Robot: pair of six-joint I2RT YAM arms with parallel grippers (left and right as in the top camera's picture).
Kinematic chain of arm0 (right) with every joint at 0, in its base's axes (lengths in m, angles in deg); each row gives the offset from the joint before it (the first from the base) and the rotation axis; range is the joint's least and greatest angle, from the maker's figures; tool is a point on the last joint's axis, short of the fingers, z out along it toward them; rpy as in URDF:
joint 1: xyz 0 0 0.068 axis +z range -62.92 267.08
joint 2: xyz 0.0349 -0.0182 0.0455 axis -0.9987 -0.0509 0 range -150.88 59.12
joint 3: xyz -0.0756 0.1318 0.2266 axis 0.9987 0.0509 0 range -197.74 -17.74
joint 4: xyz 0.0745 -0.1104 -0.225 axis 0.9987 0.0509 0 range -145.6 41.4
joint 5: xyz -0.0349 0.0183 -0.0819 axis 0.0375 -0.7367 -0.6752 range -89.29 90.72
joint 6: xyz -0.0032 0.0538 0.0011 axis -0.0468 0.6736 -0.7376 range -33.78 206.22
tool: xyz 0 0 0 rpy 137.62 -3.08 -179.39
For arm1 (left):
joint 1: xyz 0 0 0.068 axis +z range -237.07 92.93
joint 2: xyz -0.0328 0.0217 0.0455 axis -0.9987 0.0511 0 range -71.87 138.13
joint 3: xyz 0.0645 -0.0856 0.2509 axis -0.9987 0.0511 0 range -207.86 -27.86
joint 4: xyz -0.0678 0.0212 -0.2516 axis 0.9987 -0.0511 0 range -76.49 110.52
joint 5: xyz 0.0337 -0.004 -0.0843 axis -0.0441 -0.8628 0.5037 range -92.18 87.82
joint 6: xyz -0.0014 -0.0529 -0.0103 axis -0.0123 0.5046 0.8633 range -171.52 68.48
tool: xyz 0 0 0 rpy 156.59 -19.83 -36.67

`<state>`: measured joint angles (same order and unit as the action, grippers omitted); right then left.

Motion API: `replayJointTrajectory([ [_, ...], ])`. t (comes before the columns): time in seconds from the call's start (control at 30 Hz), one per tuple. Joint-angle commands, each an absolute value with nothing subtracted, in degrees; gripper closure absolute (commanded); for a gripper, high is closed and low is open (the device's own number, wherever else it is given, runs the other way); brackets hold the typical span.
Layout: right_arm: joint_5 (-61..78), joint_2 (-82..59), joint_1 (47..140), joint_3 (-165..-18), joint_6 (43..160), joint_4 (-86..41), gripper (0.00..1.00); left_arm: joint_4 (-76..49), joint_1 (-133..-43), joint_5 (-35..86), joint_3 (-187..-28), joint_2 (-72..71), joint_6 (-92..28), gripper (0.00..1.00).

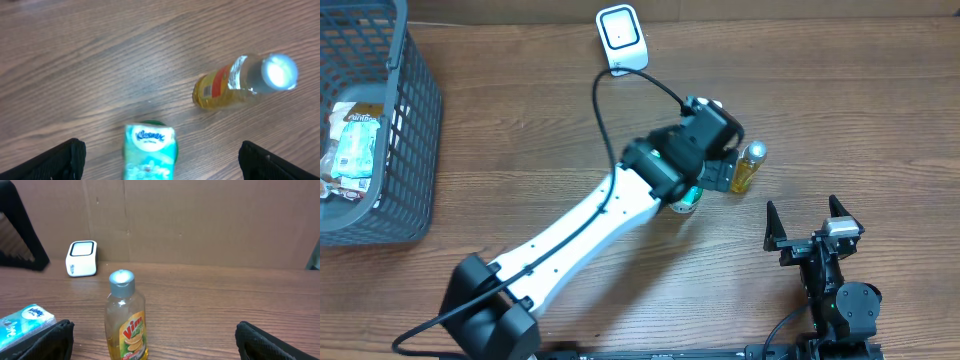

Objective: Scan the item barcode
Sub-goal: 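Lift the Kleenex pack out and carry it beside the Vim bottle, then place the Kleenex pack on the table and raise the left gripper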

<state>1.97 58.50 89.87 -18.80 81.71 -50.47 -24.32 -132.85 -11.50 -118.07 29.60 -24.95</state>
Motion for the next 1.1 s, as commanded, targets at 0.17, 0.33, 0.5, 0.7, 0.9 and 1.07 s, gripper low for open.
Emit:
replayJointTrajectory([
  [0.17,1.91,58.98,90.29,-18.19,81.65,-50.85,0.00,-27.65,-121.44,11.27,-119.04,29.03,-33.78,0.00],
  [0.33,1.91,58.98,90.29,-18.19,81.65,-50.85,0.00,-29.42,-113.00,20.39,-119.04,29.06,-33.74,0.00],
  [0.5,1.91,58.98,90.29,-18.19,81.65,-50.85,0.00,-34.36,-108.00,17.83,-118.95,29.06,-33.80,0.01],
  [0.7,1.91,58.98,90.29,-18.19,81.65,-50.85,0.00,-38.88,-105.66,10.36,-118.86,29.06,-34.92,0.00],
  [0.9,1.91,58.98,90.29,-18.19,81.67,-50.85,0.00,-41.55,-105.68,1.83,-118.86,29.06,-35.27,0.00],
  [1.07,1.91,58.98,90.29,-18.19,81.65,-50.85,0.00,-41.59,-105.66,-0.49,-118.84,29.06,-35.29,0.00],
])
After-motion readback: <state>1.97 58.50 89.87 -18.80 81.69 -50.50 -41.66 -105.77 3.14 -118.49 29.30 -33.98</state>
